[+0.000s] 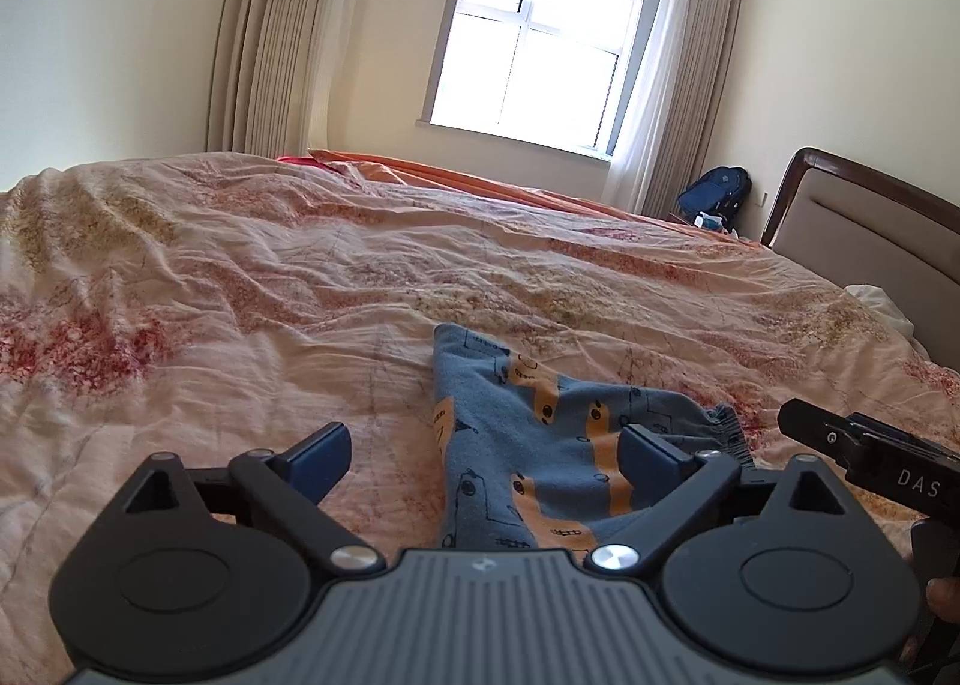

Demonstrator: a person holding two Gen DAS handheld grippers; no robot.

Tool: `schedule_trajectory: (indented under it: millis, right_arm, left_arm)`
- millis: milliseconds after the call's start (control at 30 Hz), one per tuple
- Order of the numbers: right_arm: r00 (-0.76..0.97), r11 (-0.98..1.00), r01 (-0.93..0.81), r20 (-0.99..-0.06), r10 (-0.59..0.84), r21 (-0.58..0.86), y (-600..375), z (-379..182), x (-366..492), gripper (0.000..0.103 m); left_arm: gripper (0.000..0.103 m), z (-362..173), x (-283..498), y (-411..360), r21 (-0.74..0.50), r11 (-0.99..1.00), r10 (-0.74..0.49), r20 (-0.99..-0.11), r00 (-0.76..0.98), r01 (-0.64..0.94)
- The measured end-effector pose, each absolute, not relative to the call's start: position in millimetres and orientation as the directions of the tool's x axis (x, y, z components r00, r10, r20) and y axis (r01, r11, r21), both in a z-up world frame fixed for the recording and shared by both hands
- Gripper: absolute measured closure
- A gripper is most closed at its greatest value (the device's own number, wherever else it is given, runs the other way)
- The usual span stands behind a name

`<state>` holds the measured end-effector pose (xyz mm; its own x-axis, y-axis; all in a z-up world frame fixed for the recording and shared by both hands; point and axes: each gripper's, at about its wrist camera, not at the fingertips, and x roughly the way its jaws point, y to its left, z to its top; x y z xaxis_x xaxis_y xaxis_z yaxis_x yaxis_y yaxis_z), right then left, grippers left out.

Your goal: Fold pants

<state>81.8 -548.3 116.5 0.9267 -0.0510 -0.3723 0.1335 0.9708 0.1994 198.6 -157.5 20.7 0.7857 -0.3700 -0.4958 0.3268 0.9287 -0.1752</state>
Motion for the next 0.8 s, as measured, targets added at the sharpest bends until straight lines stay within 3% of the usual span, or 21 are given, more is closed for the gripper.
schedule_trajectory:
  millis: [467,800]
  right_arm:
    - [0.964,0.979,0.116,-0.254,-0.071,0.165,-524,145,7,0.001]
    - [0.97,0.98,0.112,-0.232,-0.071,0.167,-504,136,-47,0.0]
  left_arm:
    - [0.0,49,123,-131,-0.104,0.944,-0.33,-0.363,0.871,0.314]
    - [0.0,40,70,-113,-0.051,0.949,-0.311,-0.309,0.899,0.311]
